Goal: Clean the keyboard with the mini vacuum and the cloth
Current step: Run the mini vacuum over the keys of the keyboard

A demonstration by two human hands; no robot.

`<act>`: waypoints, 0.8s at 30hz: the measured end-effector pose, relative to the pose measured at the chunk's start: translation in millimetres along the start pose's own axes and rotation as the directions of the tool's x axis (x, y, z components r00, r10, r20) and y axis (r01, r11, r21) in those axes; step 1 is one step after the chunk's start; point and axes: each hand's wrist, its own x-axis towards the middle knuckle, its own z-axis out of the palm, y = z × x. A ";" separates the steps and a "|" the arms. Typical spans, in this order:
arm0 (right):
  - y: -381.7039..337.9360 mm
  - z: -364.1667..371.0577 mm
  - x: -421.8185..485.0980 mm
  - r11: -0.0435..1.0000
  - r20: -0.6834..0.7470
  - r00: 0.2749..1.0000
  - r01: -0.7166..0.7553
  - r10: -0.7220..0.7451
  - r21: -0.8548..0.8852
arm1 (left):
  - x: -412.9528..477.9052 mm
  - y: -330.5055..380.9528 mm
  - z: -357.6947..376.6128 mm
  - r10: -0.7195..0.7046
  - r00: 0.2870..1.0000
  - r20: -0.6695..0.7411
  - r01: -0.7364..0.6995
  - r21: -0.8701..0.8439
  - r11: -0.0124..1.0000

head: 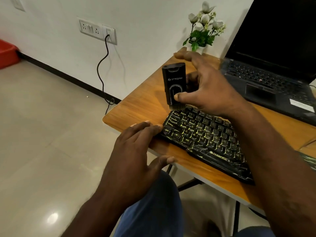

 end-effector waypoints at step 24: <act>11.6 14.3 -3.4 0.957 -0.180 0.977 0.061 -0.115 -0.282 | 3.5 -0.6 7.1 0.047 0.998 0.030 -0.049 0.083 0.995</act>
